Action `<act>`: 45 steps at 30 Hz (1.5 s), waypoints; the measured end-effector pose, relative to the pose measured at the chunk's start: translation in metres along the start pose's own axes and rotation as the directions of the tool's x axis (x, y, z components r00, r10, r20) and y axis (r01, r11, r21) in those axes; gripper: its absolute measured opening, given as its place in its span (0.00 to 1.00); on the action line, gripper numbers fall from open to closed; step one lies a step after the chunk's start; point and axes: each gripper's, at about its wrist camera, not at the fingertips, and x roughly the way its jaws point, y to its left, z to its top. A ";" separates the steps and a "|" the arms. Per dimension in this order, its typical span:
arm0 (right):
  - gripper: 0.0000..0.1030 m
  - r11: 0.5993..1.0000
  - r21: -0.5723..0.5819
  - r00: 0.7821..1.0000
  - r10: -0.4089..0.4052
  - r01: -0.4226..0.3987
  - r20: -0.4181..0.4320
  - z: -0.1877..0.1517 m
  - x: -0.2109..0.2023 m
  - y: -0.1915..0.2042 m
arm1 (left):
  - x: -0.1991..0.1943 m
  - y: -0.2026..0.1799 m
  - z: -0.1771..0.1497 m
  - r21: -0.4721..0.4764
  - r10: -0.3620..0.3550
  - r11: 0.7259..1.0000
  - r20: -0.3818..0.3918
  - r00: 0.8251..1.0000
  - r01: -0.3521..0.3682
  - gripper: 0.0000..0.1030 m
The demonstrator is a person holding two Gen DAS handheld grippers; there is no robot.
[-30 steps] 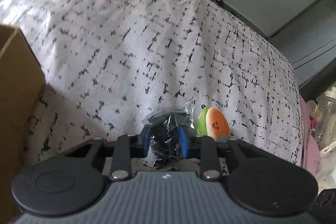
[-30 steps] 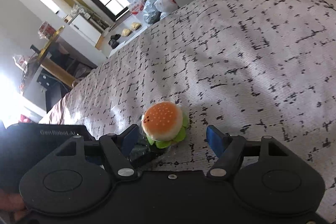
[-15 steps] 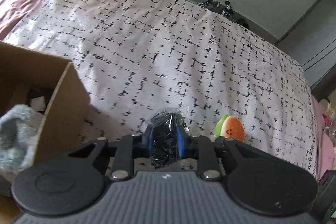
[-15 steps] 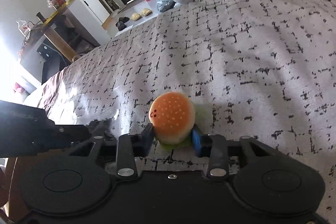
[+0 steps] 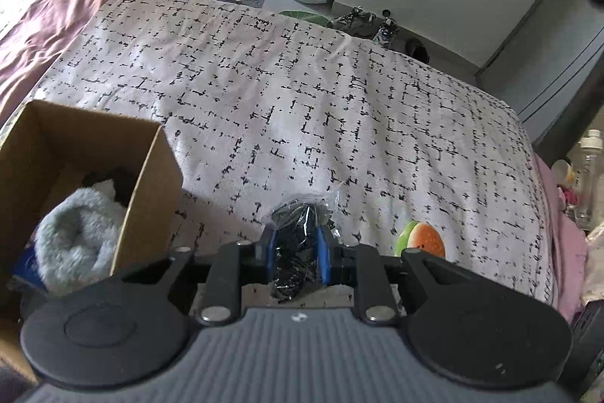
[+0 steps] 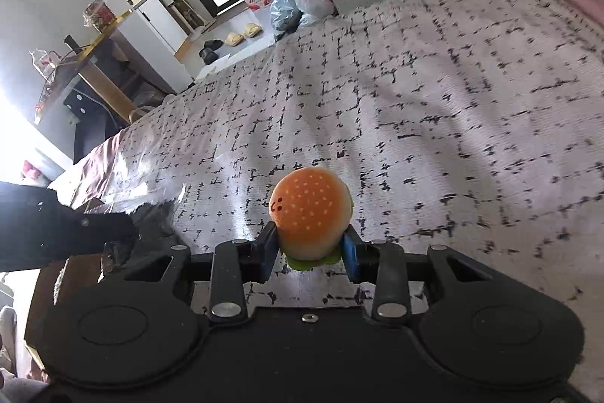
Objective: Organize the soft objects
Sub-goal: 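Carry the burger toy and black bagged item over the box with both grippers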
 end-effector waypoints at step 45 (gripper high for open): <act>0.34 0.999 -0.016 0.995 0.035 -0.034 0.091 -0.034 -0.108 0.120 | -0.135 0.128 -0.016 -0.030 -0.031 0.999 0.170 0.985 0.037 0.21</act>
